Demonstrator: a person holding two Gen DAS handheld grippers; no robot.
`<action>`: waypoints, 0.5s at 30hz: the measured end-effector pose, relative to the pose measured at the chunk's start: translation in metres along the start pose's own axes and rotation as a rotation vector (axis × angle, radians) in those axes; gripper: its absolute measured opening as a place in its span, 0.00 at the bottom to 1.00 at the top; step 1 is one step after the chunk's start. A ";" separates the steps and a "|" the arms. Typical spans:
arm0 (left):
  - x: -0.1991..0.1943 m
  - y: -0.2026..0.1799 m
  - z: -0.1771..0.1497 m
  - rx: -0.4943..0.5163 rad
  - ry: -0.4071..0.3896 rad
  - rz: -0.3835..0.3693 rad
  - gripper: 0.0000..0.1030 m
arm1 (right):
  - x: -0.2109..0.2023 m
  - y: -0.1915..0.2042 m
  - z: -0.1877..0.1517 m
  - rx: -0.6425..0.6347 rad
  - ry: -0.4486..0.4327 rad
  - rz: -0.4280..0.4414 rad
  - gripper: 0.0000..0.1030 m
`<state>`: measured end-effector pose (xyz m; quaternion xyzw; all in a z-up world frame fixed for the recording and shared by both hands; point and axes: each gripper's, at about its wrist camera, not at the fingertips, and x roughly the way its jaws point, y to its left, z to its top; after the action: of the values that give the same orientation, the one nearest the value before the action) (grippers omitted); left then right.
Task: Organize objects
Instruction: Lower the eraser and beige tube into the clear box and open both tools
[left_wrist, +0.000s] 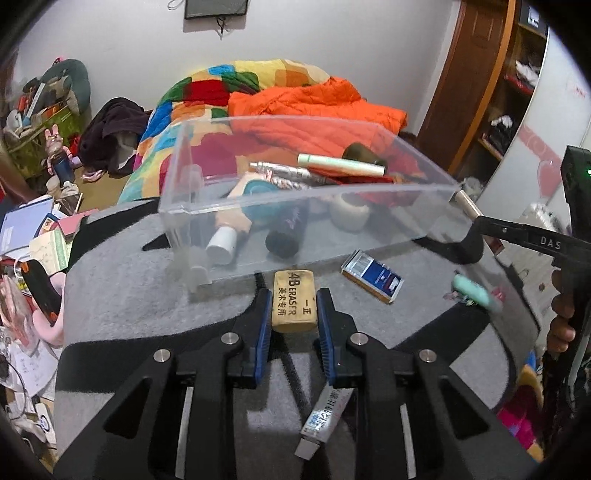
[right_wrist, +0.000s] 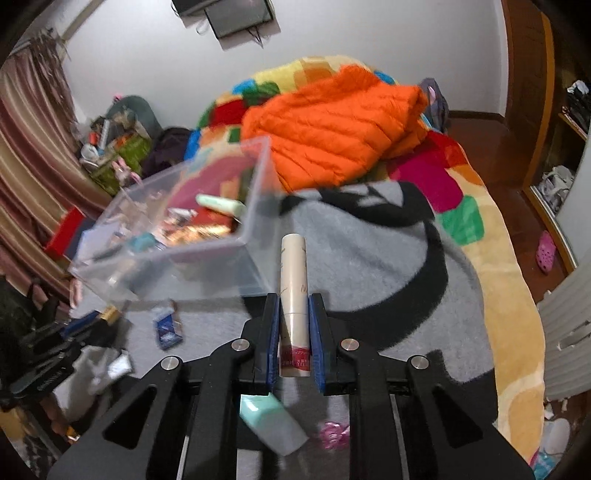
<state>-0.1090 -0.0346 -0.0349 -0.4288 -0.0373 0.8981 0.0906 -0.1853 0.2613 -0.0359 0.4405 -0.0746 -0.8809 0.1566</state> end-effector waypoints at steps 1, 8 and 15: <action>-0.002 0.000 0.001 -0.002 -0.007 0.000 0.23 | -0.004 0.003 0.002 -0.007 -0.012 0.005 0.13; -0.032 0.000 0.017 -0.012 -0.103 0.007 0.23 | -0.032 0.033 0.021 -0.074 -0.104 0.041 0.13; -0.046 0.001 0.044 -0.021 -0.180 0.014 0.23 | -0.038 0.057 0.038 -0.139 -0.154 0.057 0.13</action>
<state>-0.1152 -0.0444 0.0280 -0.3477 -0.0517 0.9331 0.0760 -0.1824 0.2209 0.0305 0.3574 -0.0374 -0.9103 0.2054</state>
